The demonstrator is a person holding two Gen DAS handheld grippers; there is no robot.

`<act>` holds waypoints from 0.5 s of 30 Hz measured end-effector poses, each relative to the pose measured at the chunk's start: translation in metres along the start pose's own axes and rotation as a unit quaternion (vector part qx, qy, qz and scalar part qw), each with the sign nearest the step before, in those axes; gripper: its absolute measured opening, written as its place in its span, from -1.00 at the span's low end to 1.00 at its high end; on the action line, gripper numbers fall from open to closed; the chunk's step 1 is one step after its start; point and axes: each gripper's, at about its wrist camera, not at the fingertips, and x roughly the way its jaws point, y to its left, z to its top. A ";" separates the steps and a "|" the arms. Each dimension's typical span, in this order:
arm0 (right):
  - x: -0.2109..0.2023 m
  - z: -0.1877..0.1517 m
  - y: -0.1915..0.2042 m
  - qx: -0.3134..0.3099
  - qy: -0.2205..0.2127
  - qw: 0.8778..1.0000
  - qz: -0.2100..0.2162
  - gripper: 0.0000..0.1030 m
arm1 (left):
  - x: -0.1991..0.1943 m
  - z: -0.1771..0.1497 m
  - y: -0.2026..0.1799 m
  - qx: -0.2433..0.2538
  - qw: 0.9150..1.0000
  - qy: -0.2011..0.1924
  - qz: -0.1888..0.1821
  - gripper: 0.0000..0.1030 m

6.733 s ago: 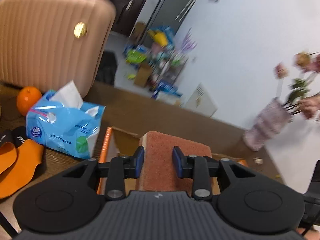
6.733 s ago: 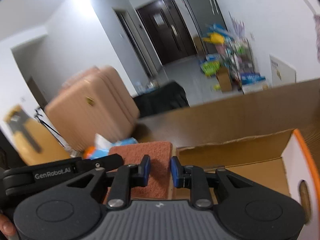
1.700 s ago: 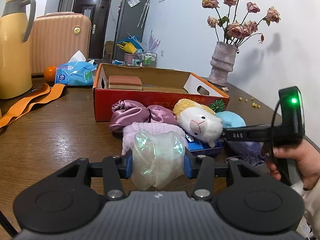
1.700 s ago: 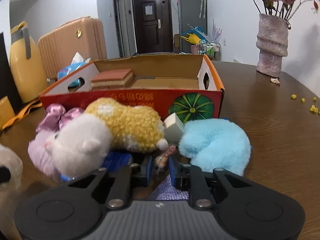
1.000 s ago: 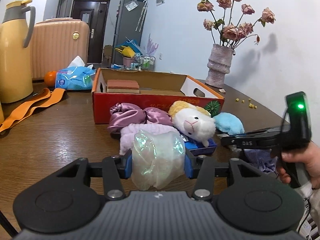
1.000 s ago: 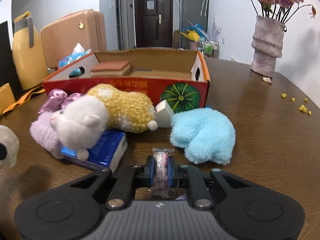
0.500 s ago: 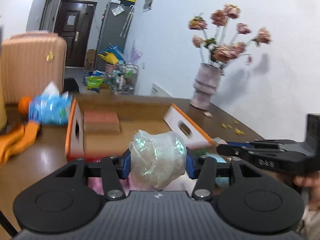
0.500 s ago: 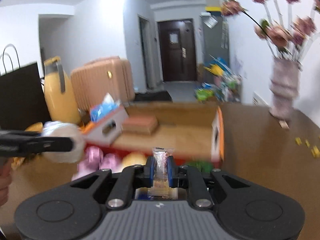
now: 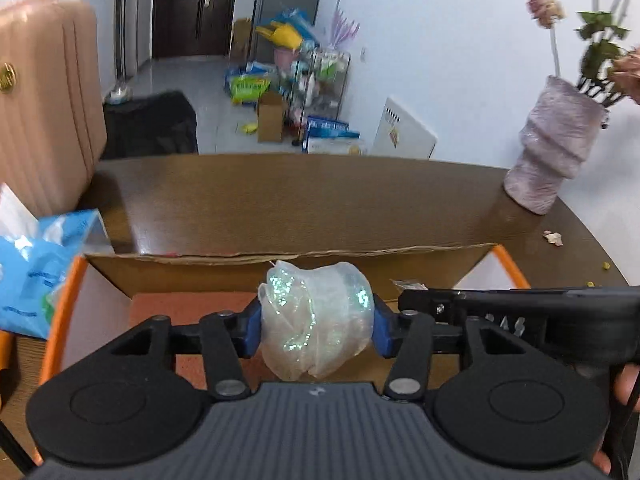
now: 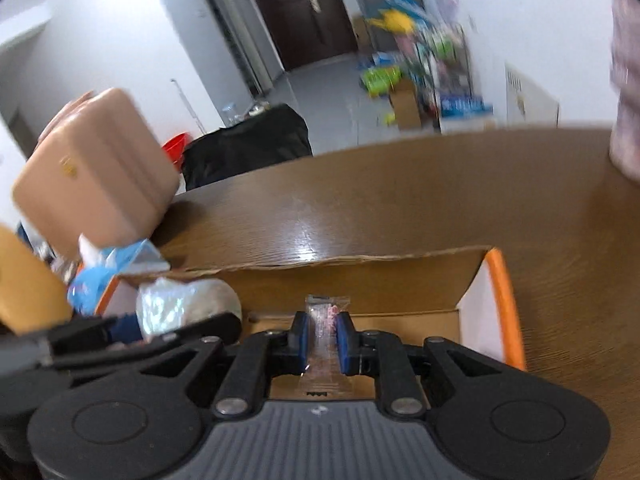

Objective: Organize soft objects
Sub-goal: 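Carry the stuffing bag and snack into the box and open both grippers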

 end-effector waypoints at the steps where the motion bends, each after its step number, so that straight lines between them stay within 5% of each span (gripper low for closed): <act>1: 0.004 0.001 -0.005 0.013 0.001 1.000 0.005 -0.59 | 0.003 -0.001 0.004 -0.005 1.000 0.006 -0.005 0.31; 8: -0.006 0.002 -0.015 0.032 -0.022 0.999 0.009 -0.45 | -0.010 -0.003 0.015 0.009 1.000 -0.011 -0.010 0.47; 12: -0.044 0.002 -0.002 -0.002 -0.041 0.999 0.000 -0.44 | -0.050 0.002 0.022 0.007 0.999 -0.033 0.002 0.48; 15: -0.086 -0.004 0.009 -0.046 -0.065 0.997 -0.022 -0.23 | -0.094 0.004 0.030 0.011 0.998 -0.060 0.016 0.51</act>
